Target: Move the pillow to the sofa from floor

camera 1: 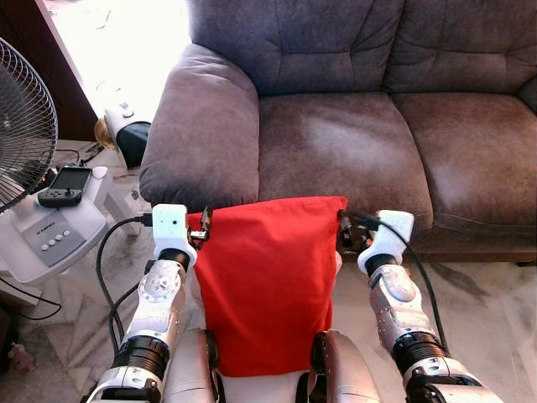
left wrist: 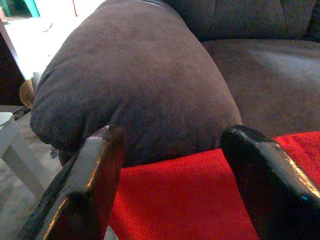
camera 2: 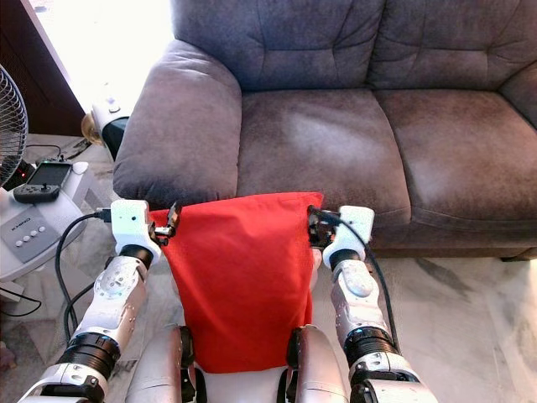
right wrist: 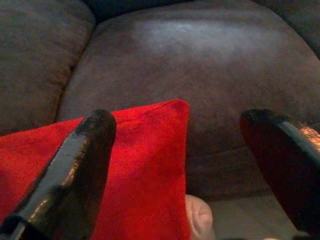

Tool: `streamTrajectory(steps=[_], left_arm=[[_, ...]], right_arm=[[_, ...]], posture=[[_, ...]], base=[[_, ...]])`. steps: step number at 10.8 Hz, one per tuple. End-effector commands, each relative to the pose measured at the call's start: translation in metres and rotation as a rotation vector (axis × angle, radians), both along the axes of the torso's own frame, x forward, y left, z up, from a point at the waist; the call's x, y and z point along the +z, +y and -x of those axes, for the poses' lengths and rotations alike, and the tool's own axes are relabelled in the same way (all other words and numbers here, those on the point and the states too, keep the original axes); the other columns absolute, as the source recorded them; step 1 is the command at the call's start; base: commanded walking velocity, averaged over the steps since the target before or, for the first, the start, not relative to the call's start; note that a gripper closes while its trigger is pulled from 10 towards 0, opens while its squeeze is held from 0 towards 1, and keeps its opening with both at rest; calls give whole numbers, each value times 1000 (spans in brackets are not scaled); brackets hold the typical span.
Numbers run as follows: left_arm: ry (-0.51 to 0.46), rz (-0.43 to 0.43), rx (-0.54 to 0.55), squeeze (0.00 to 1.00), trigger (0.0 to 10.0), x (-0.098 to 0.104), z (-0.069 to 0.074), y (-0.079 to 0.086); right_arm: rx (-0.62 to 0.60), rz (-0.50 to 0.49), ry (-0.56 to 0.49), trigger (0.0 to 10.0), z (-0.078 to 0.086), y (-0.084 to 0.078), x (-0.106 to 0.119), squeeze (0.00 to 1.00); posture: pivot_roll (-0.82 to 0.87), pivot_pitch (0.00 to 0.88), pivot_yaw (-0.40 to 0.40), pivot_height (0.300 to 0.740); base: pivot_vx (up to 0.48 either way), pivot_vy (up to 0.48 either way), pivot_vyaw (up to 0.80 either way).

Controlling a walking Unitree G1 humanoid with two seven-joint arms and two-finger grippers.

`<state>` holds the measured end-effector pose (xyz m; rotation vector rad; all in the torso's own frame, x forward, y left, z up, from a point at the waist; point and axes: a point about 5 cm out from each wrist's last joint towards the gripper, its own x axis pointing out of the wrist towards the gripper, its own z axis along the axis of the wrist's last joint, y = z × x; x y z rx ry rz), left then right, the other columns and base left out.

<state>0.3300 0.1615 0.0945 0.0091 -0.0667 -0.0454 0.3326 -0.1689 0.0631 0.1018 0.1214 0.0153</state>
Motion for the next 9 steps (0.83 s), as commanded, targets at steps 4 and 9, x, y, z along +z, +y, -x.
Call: streamTrajectory(steps=[4,9], left_arm=[[2,-12,12,0,10000,-1,0,2],[4,-12,10,0,10000,-2,0,1]], right_arm=[[3,11,20,10000,5,0,-7,0],[27,-11,-13,10000,4,4,-3,0]], posture=[[49,141,-23,598],[48,140,-24,568]], base=[[0,0,0],[0,0,0]])
